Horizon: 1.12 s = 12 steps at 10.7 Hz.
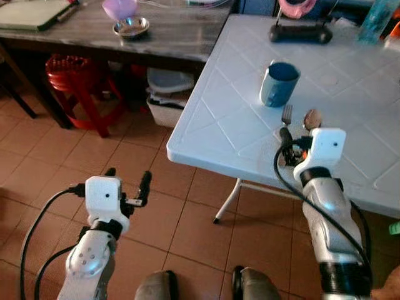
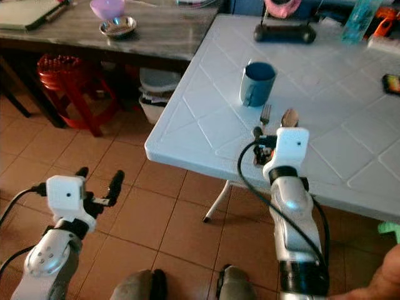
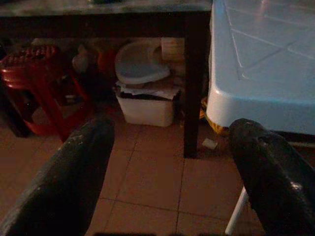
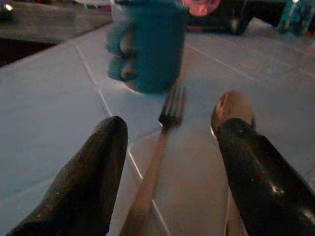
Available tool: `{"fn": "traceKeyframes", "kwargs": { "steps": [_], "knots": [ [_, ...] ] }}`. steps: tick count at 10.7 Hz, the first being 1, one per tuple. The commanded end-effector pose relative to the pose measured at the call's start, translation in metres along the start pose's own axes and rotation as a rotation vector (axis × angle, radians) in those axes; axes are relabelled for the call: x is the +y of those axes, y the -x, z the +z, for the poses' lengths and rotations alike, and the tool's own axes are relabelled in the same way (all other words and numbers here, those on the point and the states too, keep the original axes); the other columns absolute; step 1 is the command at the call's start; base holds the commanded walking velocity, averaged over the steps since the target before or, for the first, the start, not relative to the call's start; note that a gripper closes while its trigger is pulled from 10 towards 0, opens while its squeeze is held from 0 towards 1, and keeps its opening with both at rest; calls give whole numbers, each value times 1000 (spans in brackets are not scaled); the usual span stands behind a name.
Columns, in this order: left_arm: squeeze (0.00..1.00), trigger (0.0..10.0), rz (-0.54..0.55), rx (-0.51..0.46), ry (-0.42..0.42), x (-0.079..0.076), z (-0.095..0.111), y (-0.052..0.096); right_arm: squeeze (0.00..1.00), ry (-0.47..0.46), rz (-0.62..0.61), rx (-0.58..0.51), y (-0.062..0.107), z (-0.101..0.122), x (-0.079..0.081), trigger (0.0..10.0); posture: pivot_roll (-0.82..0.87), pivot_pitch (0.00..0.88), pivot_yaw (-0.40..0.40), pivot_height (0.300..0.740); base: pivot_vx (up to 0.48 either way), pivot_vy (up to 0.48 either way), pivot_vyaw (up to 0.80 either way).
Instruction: Setting the table
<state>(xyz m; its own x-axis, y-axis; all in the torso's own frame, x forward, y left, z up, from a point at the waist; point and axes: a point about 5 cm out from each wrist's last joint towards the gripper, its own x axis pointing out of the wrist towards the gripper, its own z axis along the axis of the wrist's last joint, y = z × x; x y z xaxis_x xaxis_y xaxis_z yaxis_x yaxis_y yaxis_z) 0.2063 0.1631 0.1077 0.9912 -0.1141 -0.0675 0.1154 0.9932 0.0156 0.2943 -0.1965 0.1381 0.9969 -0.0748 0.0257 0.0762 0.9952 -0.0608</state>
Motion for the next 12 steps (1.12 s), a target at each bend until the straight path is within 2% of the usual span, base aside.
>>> {"fn": "traceKeyframes", "kwargs": {
  "steps": [1, 5, 7, 8, 9, 10, 11, 12],
  "knots": [
    [0, 10000, -16, 14, -1, 1, 0, 4, 0, 0, -7, 9, -4, 1, -1, 10000, 34, 192, 78, 740, 0, 0, 0],
    [0, 10000, -33, 38, -8, 1, 2, 8, 0, -16, -12, 14, -14, 8, 1, 10000, 48, 218, 94, 740, 0, 0, 0],
    [0, 10000, -39, 43, -11, 2, 2, 7, 0, -30, -42, 76, -14, 3, 1, 9804, 52, 219, 96, 740, 0, 0, 0],
    [0, 10000, -40, 45, -12, 2, 2, 7, 0, -33, -55, 98, -12, 0, 1, 7490, 52, 219, 95, 740, 0, 0, 0],
    [0, 10000, -41, 43, -11, 2, 3, 6, 0, -27, -65, 114, -9, -1, 1, 8118, 50, 217, 95, 740, 0, 0, 0],
    [0, 10000, -43, 45, -10, 2, 3, 5, 0, -29, -73, 128, -9, -4, -1, 9922, 48, 216, 95, 740, 0, 0, 0],
    [0, 10000, -47, 46, -10, 2, 3, 5, 0, -49, -81, 146, -10, -6, -3, 5216, 48, 215, 98, 740, 0, 0, 0],
    [0, 10000, -53, 49, -10, 1, 3, 4, 0, -52, -79, 202, -14, -9, -7, 1294, 46, 213, 100, 740, 0, 0, 0]
  ]
}}
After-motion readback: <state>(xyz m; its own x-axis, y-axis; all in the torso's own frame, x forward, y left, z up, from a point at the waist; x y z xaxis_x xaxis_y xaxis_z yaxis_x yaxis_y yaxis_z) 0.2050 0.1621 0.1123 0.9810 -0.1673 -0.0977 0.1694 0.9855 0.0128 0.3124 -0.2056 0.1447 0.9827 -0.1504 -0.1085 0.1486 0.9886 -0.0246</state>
